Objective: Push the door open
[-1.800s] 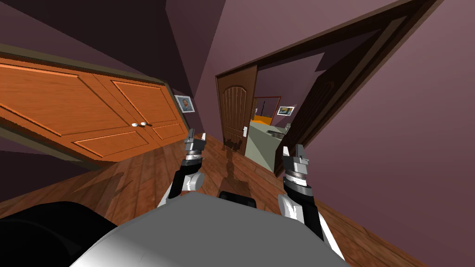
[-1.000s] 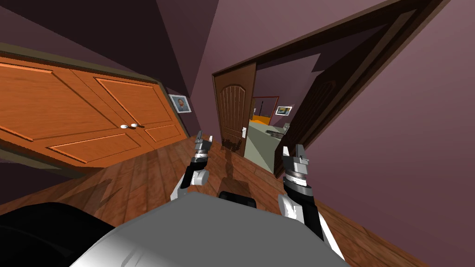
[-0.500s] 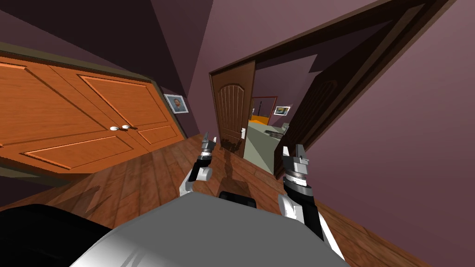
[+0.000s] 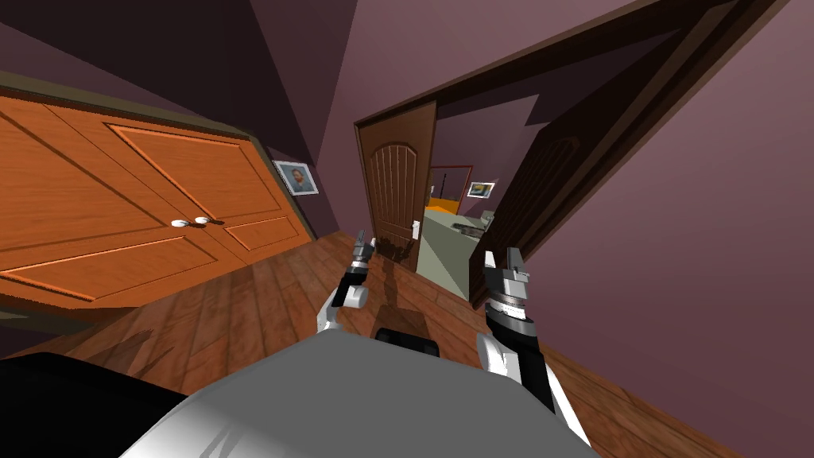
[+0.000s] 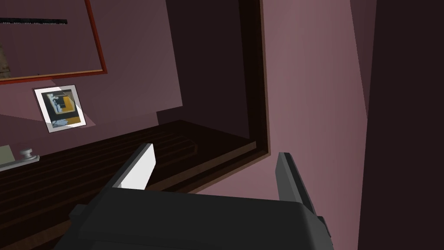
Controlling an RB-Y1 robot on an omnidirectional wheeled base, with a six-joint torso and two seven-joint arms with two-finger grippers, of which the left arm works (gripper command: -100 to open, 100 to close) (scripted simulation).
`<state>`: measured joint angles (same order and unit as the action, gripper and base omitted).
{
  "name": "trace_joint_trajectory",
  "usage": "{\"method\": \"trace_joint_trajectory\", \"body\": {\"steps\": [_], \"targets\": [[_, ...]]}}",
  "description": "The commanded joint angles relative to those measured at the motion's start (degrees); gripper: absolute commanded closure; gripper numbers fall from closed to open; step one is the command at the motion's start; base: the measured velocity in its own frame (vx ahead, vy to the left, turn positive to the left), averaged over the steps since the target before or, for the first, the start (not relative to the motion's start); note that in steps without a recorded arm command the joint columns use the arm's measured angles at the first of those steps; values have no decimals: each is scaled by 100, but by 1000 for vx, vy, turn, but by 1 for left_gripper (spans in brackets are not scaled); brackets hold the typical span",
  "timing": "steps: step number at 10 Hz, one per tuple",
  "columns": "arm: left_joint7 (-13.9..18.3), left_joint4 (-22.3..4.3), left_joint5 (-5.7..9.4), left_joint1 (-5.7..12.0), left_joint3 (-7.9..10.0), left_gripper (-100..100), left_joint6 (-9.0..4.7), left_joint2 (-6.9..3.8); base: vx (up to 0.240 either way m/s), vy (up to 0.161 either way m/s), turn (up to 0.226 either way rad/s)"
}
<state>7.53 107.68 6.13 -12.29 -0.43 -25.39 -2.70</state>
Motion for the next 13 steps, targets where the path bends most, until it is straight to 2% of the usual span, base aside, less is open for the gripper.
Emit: {"method": "trace_joint_trajectory", "body": {"steps": [1,2,3,5,6,7,8,10,11,13], "targets": [[-22,-283,-3,164,-15,-100,16,-21,55,23,-33],[-38,-457,-5,287,-33,-100,11,-41,73,30,-64],[-38,-498,-5,287,-33,-100,11,-41,56,22,-23],[-71,-857,-11,546,-70,-100,0,-73,66,22,-54],[-71,-951,-11,546,-70,-100,0,-73,59,24,-22],[-88,-1137,-14,677,-88,-100,-6,-88,54,19,-42],[-88,-1180,-14,677,-88,-100,-6,-88,40,13,-19],[-122,-1593,-19,943,-126,-100,-17,-114,65,28,-50],[-122,-1644,-19,943,-126,-100,-17,-114,53,28,-28],[-156,-2023,-25,1213,-165,-100,-29,-134,65,27,-54]]}}
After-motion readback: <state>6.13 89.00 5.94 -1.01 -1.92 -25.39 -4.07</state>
